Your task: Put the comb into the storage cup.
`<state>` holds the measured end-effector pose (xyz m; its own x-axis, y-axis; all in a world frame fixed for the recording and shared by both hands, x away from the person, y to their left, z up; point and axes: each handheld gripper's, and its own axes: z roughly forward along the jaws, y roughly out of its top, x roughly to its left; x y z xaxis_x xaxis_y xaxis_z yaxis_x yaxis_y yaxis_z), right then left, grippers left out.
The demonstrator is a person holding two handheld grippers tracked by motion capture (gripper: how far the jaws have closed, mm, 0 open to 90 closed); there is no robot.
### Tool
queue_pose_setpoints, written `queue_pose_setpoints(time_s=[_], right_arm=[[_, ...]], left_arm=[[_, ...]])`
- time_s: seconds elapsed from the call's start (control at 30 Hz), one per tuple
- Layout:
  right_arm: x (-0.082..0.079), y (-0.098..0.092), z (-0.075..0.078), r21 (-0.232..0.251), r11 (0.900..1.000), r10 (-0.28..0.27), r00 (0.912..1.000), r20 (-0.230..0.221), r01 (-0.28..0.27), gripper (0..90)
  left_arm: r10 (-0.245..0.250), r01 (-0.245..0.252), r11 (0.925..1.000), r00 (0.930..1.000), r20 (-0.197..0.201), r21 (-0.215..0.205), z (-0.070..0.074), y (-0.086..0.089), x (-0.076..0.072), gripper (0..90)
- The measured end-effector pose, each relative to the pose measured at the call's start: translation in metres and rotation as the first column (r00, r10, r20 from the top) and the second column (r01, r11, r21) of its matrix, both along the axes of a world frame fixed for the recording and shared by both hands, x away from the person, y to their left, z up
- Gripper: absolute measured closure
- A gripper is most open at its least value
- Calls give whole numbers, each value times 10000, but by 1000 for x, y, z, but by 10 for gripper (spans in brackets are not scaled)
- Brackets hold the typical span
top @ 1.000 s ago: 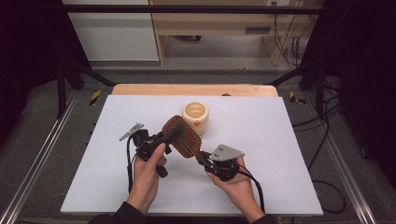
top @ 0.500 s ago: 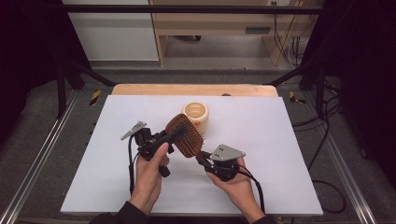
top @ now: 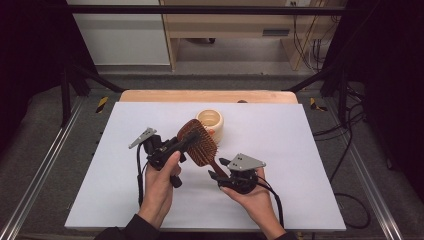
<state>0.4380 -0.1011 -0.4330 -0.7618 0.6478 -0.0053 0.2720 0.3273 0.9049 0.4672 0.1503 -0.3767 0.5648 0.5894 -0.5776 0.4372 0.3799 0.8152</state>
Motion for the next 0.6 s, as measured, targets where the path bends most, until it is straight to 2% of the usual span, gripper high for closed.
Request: queue_pose_setpoints(time_s=[0.03, 0.1, 0.13, 0.17, 0.2, 0.3, 0.37, 0.47, 0.5, 0.53, 0.6], right_arm=[[-2, -3, 2, 96, 10000, -1, 10000, 36, 0, 329], [-4, -6, 3, 69, 9999, -143, 9998, 153, 142, 268], [-4, -6, 3, 69, 9999, -143, 9998, 153, 142, 268], [-6, -10, 6, 73, 9991, -411, 9984, 398, 409, 202], [-6, -10, 6, 73, 9991, -411, 9984, 398, 409, 202], [-6, -22, 9, 325, 9968, -749, 9953, 616, 730, 115], [-5, -26, 9, 336, 9956, -892, 9936, 698, 871, 104], [-1, -40, 7, 586, 9853, -1646, 9839, 699, 1606, 119], [-1, -40, 7, 586, 9853, -1646, 9839, 699, 1606, 119], [0, -48, 7, 601, 9778, -2043, 9770, 616, 2007, 129], [0, -57, 7, 497, 9719, -2331, 9700, 684, 2300, 142]], left_arm=[[58, -59, 10000, 9999, 88, 76, 2, 1, 0, 526], [92, -94, 9999, 9998, 163, 140, 4, 2, -1, 526], [92, -94, 9999, 9998, 163, 140, 4, 2, -1, 526], [146, -150, 9997, 9997, 195, 175, 5, 4, -1, 526], [146, -150, 9997, 9997, 195, 175, 5, 4, -1, 526], [219, -224, 9995, 9995, 230, 237, 7, 6, -1, 525], [301, -308, 9992, 9992, 265, 252, 9, 8, -1, 525], [407, -414, 9989, 9986, 325, 238, 13, 12, -2, 525], [407, -414, 9989, 9986, 325, 238, 13, 12, -2, 525], [450, -458, 9987, 9983, 376, 212, 16, 13, -2, 525], [454, -463, 9987, 9981, 409, 231, 18, 14, -3, 524]])
